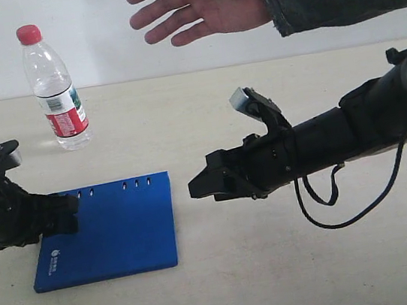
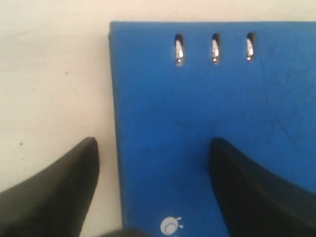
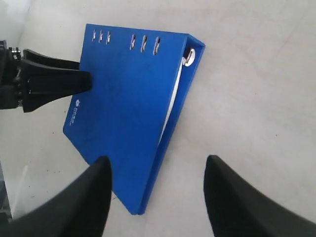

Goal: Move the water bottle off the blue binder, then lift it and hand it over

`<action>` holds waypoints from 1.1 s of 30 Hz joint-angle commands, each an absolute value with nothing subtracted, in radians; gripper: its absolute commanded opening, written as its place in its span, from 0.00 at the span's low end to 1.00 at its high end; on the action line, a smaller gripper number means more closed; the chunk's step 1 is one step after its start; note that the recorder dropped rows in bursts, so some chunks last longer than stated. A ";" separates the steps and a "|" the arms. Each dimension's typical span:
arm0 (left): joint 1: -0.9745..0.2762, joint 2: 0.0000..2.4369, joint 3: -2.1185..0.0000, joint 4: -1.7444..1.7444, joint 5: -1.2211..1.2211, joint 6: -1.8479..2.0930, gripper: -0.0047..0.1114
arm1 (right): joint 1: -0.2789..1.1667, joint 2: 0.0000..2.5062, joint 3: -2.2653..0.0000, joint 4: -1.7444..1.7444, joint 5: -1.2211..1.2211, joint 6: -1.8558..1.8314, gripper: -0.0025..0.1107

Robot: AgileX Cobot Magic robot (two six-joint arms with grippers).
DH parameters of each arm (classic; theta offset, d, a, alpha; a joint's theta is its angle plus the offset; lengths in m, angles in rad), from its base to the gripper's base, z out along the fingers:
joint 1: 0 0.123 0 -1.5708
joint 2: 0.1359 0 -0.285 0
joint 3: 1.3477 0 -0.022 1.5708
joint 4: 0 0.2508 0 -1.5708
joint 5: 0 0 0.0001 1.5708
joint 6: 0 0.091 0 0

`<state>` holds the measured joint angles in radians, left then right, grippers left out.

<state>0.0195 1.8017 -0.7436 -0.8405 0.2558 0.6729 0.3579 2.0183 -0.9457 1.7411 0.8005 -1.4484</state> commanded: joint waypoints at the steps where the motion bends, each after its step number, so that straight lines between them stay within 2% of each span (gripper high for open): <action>1: 0.012 1.823 -0.751 -0.958 0.434 0.791 0.57 | 0.359 2.041 -0.967 1.744 0.807 -1.457 0.46; 3: 0.010 1.823 -0.762 -1.280 0.639 1.165 0.57 | 0.359 2.046 -0.967 1.744 0.813 -1.457 0.46; 6: 0.017 1.823 -0.762 -1.466 0.708 1.289 0.57 | 0.359 2.046 -0.967 1.744 0.809 -1.457 0.46; 16: 0.042 1.823 -0.762 -1.417 0.669 1.275 0.57 | 0.359 2.046 -0.967 1.744 0.680 -1.442 0.46; 23: 0.042 1.823 -0.762 -1.413 0.483 1.253 0.57 | 0.359 2.046 -0.967 1.744 0.609 -1.442 0.46; 28: 0.042 1.823 -0.762 -1.383 0.497 1.253 0.57 | 0.359 2.046 -0.967 1.744 0.540 -1.442 0.46; 33: 0.042 1.823 -0.762 -1.383 0.497 1.253 0.57 | 0.320 2.031 -0.969 1.744 0.593 -1.405 0.46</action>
